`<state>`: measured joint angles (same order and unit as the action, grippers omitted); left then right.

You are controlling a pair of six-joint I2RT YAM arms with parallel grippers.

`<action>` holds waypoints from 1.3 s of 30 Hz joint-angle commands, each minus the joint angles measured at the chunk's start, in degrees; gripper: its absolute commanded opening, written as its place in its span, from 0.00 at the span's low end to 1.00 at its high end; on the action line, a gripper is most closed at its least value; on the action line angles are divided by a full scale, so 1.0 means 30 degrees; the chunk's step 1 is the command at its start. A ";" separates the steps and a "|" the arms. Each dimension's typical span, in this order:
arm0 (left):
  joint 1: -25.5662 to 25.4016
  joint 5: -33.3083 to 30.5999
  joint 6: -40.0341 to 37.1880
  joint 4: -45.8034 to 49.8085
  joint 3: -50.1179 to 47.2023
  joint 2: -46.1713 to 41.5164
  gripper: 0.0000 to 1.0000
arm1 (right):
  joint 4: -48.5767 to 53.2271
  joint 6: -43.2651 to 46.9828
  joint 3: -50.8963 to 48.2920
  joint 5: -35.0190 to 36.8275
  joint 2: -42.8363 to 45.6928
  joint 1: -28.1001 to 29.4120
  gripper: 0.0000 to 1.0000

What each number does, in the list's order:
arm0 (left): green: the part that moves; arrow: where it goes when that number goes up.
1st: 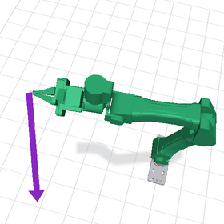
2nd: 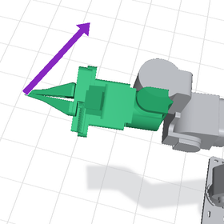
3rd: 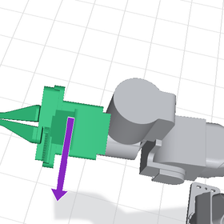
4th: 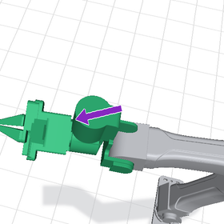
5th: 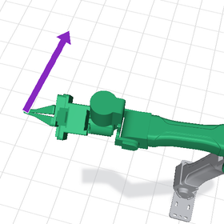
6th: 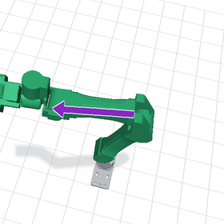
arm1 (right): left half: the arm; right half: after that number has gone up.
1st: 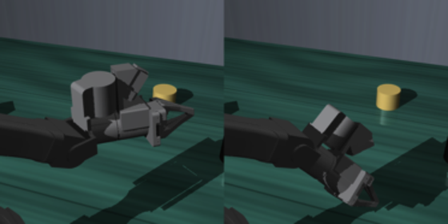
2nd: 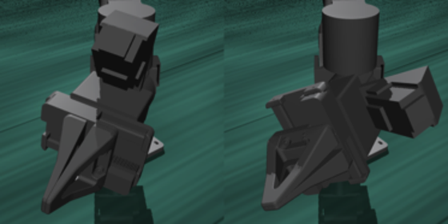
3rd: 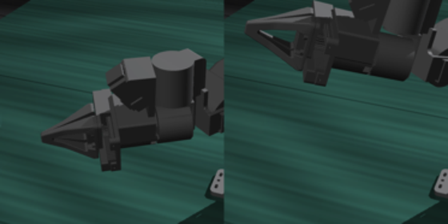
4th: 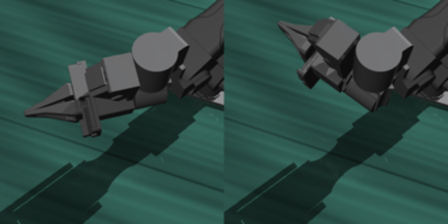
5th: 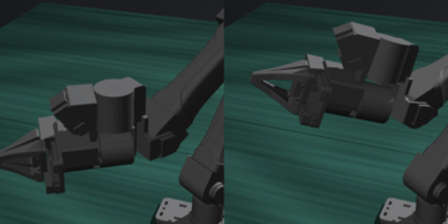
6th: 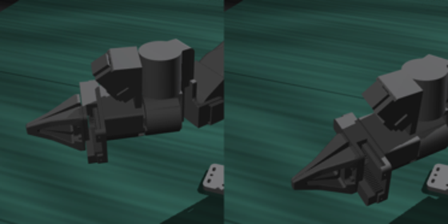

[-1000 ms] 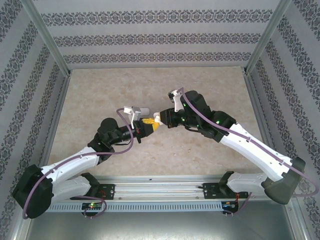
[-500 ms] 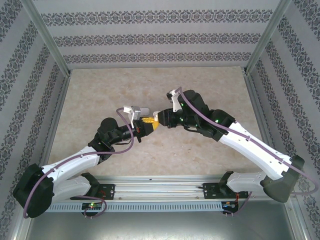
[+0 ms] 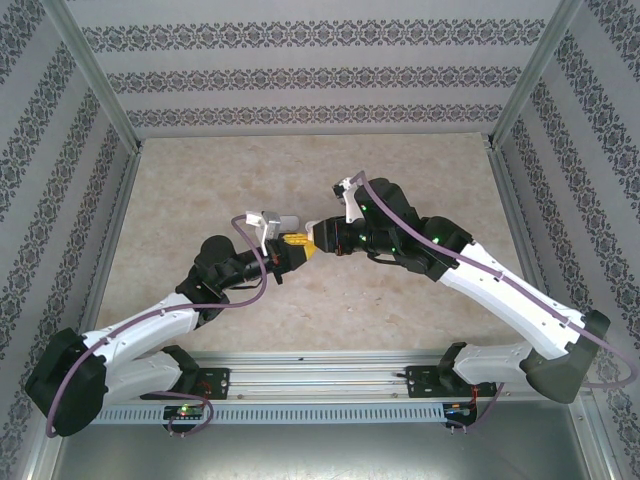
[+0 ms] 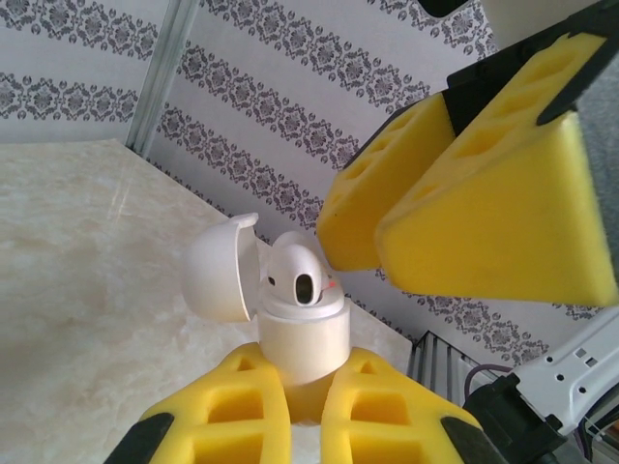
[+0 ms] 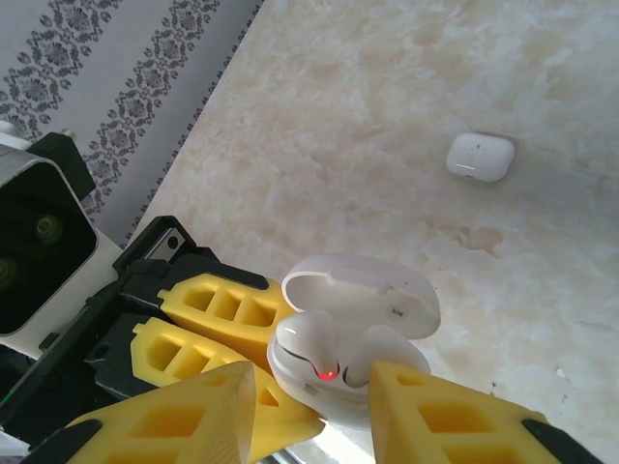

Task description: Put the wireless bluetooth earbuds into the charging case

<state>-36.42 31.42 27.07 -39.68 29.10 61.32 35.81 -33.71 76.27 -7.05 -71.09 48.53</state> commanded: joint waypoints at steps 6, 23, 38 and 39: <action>-0.0193 -0.0154 -0.0234 -0.0806 0.0190 -0.0642 0.00 | 0.0954 -0.1325 0.1204 0.0783 -0.0153 0.0112 0.41; -0.0164 0.0304 -0.1573 0.1692 -0.0110 -0.2692 0.00 | 0.0249 -0.3086 0.0037 -0.1251 0.1935 -0.2884 0.43; 0.0008 0.3354 -0.0126 0.1700 0.1021 -0.1132 0.00 | -0.1993 -0.4061 0.0826 -0.8941 -0.2289 -0.4110 0.31; 0.0135 0.3243 0.0136 0.1870 0.1085 -0.1051 0.00 | -0.2087 -0.4134 0.0785 -0.9053 -0.2346 -0.4076 0.29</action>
<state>-36.36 39.18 25.04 -34.09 29.93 57.95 32.73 -44.73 77.52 -27.59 -77.67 36.47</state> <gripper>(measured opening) 0.082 0.301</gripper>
